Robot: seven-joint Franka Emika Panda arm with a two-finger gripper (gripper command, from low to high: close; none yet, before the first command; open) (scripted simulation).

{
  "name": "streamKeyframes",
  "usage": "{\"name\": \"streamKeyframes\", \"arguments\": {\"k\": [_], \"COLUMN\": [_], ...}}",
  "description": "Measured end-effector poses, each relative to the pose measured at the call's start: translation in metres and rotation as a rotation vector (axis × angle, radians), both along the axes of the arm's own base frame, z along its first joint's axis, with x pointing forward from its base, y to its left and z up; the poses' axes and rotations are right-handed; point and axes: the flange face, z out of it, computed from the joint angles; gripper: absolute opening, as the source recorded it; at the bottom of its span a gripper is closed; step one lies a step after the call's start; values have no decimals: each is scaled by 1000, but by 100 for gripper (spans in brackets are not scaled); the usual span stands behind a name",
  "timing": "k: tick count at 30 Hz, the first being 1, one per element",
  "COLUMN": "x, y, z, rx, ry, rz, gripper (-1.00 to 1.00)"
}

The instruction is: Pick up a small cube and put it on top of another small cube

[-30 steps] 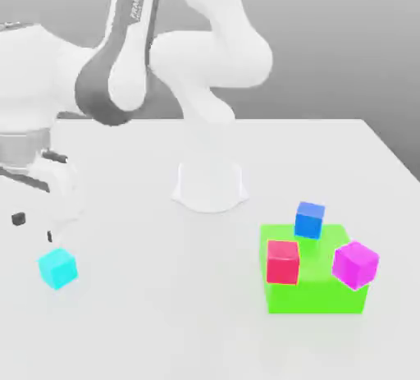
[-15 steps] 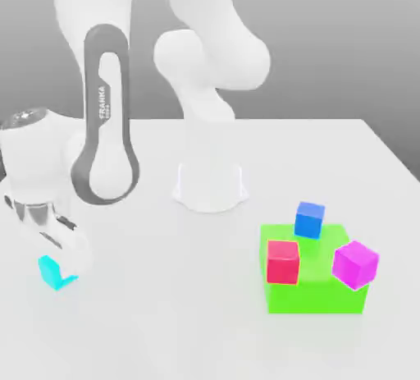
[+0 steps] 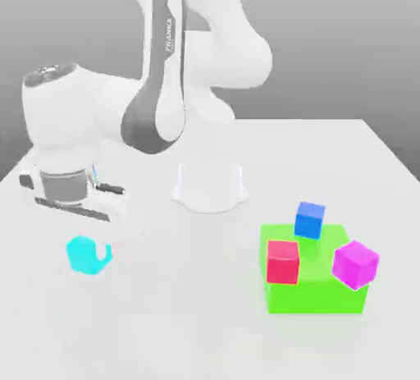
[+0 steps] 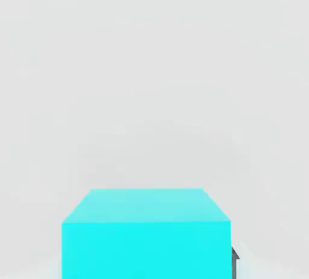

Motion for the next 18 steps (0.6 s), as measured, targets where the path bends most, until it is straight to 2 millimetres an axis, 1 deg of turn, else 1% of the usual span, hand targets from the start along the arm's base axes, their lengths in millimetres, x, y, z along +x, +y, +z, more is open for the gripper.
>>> {"name": "streamKeyframes", "arguments": {"k": [3, 5, 7, 9, 10, 11, 13, 15, 16, 18], "x": [12, 14, 8, -4, -10, -12, -14, -15, -16, -16], "y": [64, 112, 161, 208, 224, 232, 238, 239, 240, 240], "z": [24, 40, 56, 72, 73, 68, 48, 24, 18, 18], "rx": [4, -2, -15, -37, -46, -52, -56, -58, -59, -59], "ry": [-6, -9, -11, -13, -14, -14, -14, -15, -15, -15], "rz": [220, 383, 549, 715, 773, 802, 823, 829, 830, 830], "gripper": [-100, -100, -100, -100, -100, -100, -100, -100, 100, 100]}}
